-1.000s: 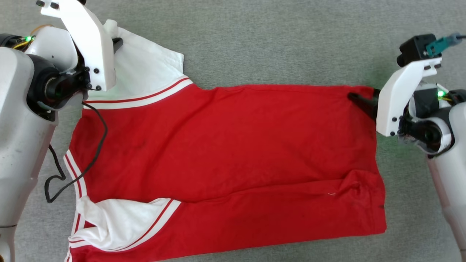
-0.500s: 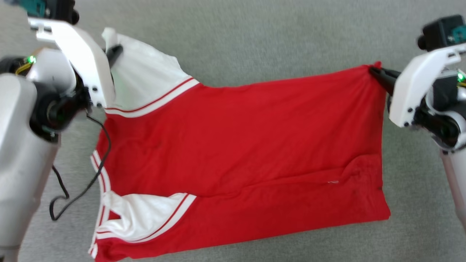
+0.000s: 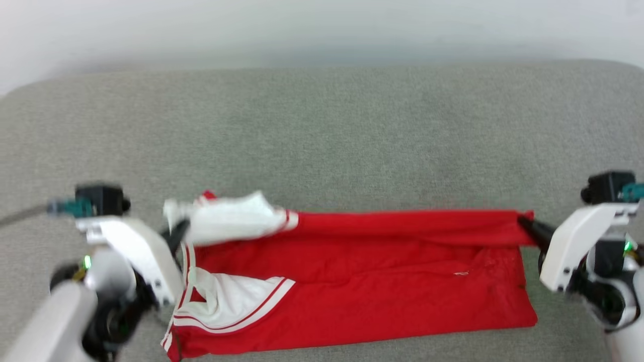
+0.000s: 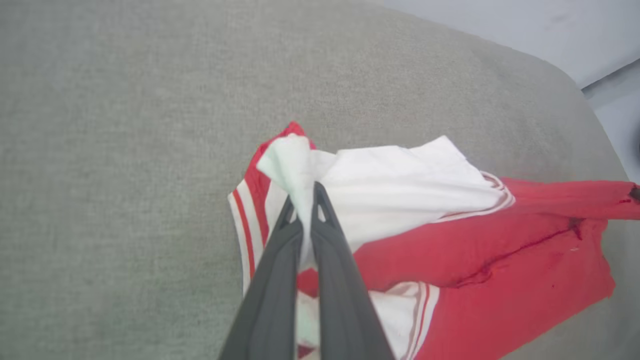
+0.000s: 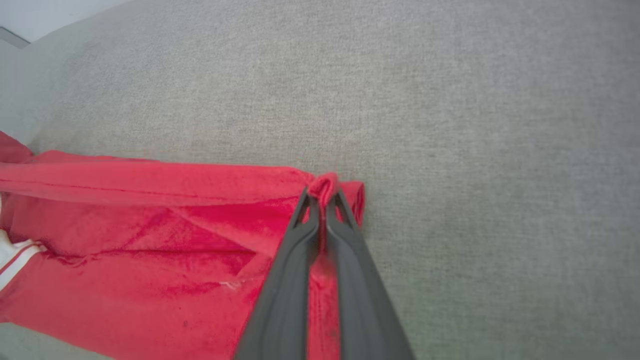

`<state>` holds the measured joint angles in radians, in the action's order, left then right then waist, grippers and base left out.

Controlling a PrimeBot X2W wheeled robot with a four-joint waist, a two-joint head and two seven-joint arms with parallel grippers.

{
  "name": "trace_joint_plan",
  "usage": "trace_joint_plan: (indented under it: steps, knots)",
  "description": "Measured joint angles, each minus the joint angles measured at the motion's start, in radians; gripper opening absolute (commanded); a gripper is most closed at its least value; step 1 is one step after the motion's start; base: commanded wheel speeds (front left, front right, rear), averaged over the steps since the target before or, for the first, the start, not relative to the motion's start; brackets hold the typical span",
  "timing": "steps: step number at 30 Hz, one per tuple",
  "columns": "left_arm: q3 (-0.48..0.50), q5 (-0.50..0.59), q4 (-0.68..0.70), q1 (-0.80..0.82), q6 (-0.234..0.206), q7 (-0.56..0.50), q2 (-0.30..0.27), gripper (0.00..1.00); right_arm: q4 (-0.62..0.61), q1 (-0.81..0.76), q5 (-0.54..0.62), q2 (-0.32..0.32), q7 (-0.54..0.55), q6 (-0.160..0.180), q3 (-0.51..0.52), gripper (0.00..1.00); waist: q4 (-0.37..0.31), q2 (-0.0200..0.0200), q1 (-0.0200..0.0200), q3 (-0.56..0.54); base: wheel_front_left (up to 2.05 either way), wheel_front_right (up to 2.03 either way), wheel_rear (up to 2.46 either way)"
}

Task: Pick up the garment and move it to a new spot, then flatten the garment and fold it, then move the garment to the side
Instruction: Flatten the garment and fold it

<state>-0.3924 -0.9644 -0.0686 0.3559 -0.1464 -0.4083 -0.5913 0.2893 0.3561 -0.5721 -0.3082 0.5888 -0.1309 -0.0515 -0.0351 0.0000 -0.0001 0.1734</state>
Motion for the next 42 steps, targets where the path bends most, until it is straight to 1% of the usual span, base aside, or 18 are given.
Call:
trace_joint_plan:
  steps: [3, 4, 5, 6, 7, 8, 9, 13, 15, 17, 20, 22, 27, 30, 34, 38, 42]
  knots:
    - [0.003, -0.03, 0.009, -0.124, -0.015, 0.029, 0.015, 0.0, 0.009, -0.065, 0.004, 0.017, -0.029, 0.0, 0.009, 0.0, 0.01, 0.0, -0.0001, -0.024, 0.0, 0.0, 0.0]
    - [0.001, -0.046, 0.007, -0.16, -0.016, 0.032, 0.026, 0.0, 0.013, -0.086, 0.004, 0.023, -0.044, 0.0, 0.007, 0.16, 0.011, 0.0, 0.0, -0.031, 0.0, 0.0, 0.0]
    - [-0.007, -0.06, 0.002, -0.192, -0.016, 0.032, 0.038, 0.0, 0.02, -0.104, 0.007, 0.029, -0.058, 0.0, 0.007, 0.37, 0.012, 0.0, 0.0, -0.036, 0.0, 0.0, 0.0]
    - [-0.013, -0.07, -0.008, -0.222, -0.016, 0.035, 0.051, 0.08, 0.031, -0.118, 0.005, 0.035, -0.067, 0.0, 0.009, 0.78, 0.012, 0.0, 0.0, -0.04, 0.0, 0.0, 0.0]
    - [-0.018, -0.073, -0.02, -0.245, -0.016, 0.046, 0.063, 0.42, 0.041, -0.132, 0.005, 0.038, -0.078, 0.0, 0.006, 1.0, 0.01, 0.0, 0.0, -0.042, 0.0, 0.0, 0.0]
    - [-0.021, -0.08, -0.037, -0.259, -0.011, 0.055, 0.075, 0.81, 0.05, -0.144, 0.008, 0.041, -0.097, 0.0, 0.003, 1.0, 0.01, 0.0, 0.0, -0.044, 0.0, 0.0, 0.0]
    - [-0.027, -0.081, -0.05, -0.267, -0.003, 0.067, 0.088, 1.0, 0.06, -0.155, 0.0, 0.047, -0.114, 0.0, 0.003, 1.0, 0.011, 0.0, 0.0, -0.047, 0.0, 0.0, 0.0]
    - [-0.027, -0.054, -0.109, -0.271, 0.007, 0.159, 0.127, 1.0, 0.075, -0.186, -0.01, 0.047, -0.172, 0.0, -0.02, 1.0, 0.01, 0.0, 0.0, -0.062, 0.0, 0.0, 0.0]
    - [-0.028, -0.026, -0.12, -0.271, 0.015, 0.211, 0.133, 1.0, 0.059, -0.202, -0.01, 0.039, -0.203, 0.0, -0.032, 1.0, 0.009, 0.0, 0.0, -0.072, 0.0, 0.0, 0.0]
    - [-0.014, 0.015, -0.118, -0.268, 0.005, 0.292, 0.138, 1.0, 0.021, -0.215, -0.012, 0.028, -0.234, 0.0, -0.035, 1.0, 0.006, 0.0, 0.0, -0.085, 0.0, 0.0, 0.0]
    - [-0.006, 0.068, -0.092, -0.266, -0.008, 0.381, 0.142, 1.0, -0.048, -0.225, -0.005, 0.008, -0.254, 0.0, -0.036, 1.0, -0.002, 0.0, 0.0, -0.106, 0.0, 0.0, 0.0]
    - [-0.008, 0.096, -0.063, -0.265, -0.016, 0.421, 0.143, 1.0, -0.093, -0.234, 0.008, -0.004, -0.252, 0.0, -0.027, 1.0, -0.009, 0.0, 0.0, -0.121, 0.0, 0.0, 0.0]
    - [-0.004, 0.186, 0.018, -0.26, -0.077, 0.512, 0.142, 1.0, -0.162, -0.239, 0.036, -0.028, -0.156, 0.0, 0.049, 1.0, -0.02, 0.0, 0.0, -0.15, 0.0, 0.0, 0.0]
    - [-0.008, 0.239, 0.07, -0.248, -0.114, 0.55, 0.142, 1.0, -0.173, -0.236, 0.046, -0.044, -0.073, 0.0, 0.102, 1.0, -0.013, 0.0001, 0.0, -0.15, 0.0, 0.0, 0.0]
    - [-0.008, 0.305, 0.131, -0.237, -0.158, 0.597, 0.14, 1.0, -0.171, -0.214, 0.055, -0.049, 0.04, 0.0, 0.153, 1.0, 0.005, 0.0, 0.0001, -0.13, 0.0, 0.0, 0.0]
    - [-0.012, 0.349, 0.178, -0.22, -0.179, 0.619, 0.139, 1.0, -0.162, -0.197, 0.069, -0.046, 0.122, 0.0, 0.165, 1.0, 0.035, 0.0001, 0.0001, -0.098, 0.0, 0.0, 0.0]
    - [-0.019, 0.372, 0.199, -0.205, -0.188, 0.63, 0.144, 1.0, -0.136, -0.173, 0.082, -0.017, 0.171, 0.0, 0.155, 1.0, 0.072, 0.0, 0.0001, -0.058, 0.0, 0.0, 0.0]
